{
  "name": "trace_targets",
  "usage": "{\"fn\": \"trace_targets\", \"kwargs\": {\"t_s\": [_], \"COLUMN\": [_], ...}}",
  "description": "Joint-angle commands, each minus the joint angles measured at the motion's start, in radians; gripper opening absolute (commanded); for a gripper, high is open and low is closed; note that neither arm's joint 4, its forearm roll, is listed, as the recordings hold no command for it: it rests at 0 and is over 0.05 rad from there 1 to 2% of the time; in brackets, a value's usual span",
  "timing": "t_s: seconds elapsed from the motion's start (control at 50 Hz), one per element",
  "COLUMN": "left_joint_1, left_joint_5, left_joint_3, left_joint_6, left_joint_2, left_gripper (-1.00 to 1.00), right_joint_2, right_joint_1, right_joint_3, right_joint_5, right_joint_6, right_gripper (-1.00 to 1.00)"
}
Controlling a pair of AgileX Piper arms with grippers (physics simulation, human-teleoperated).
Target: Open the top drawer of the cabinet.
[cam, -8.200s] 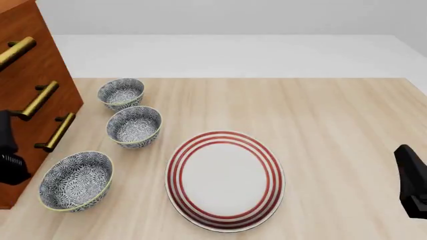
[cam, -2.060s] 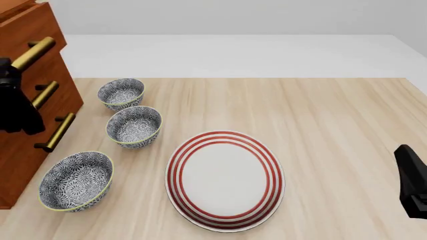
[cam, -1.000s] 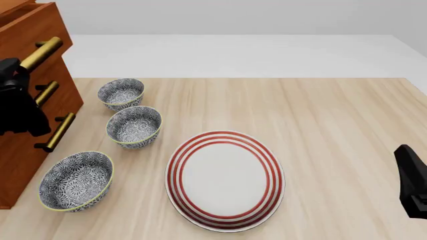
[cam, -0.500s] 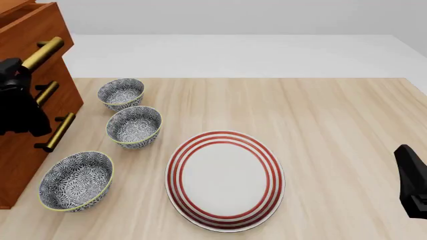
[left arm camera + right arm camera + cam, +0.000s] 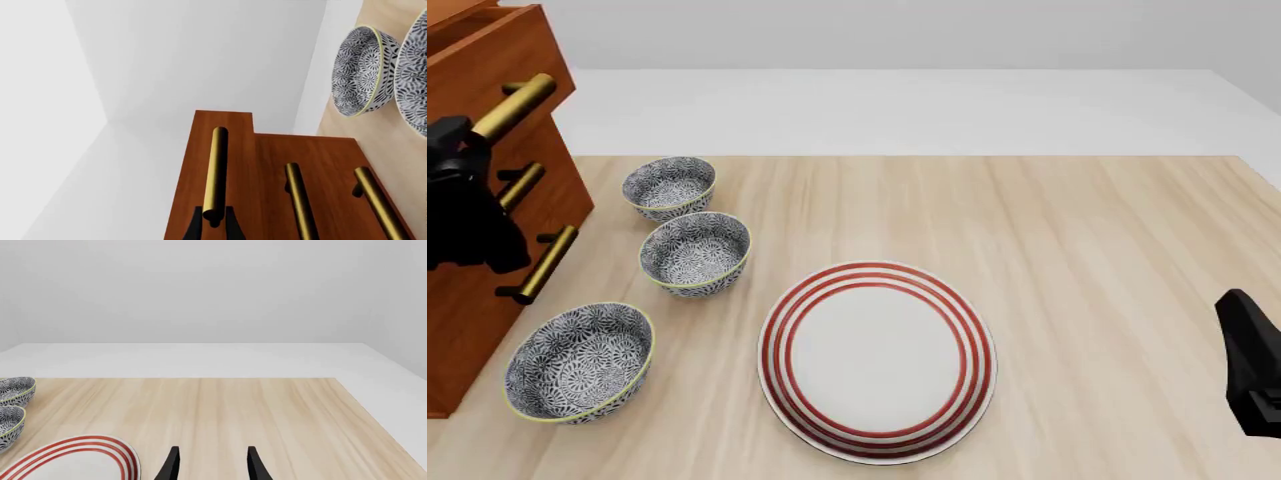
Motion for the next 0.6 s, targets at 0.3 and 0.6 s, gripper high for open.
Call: {"fn": "trace_targets", "kwargs": {"t_s": [0.3,0.6], "left_joint_1": [-0.003,0.0], "left_joint_5": [0.058,0.103], "left_joint_3": [-0.006,-0.002], "left_joint_6": [-0.015,-0.016], "left_joint_2": [-0.063,-0.124], "left_gripper": [1.0,1.0], "right_joint_2": [0.0,0.0], "right_joint_1": [0.0,0.0], "right_joint_3": [0.0,0.0], "right_joint_5": [0.0,0.0], "right_joint_6": [0.0,0.0], "right_gripper": [1.0,1.0]}}
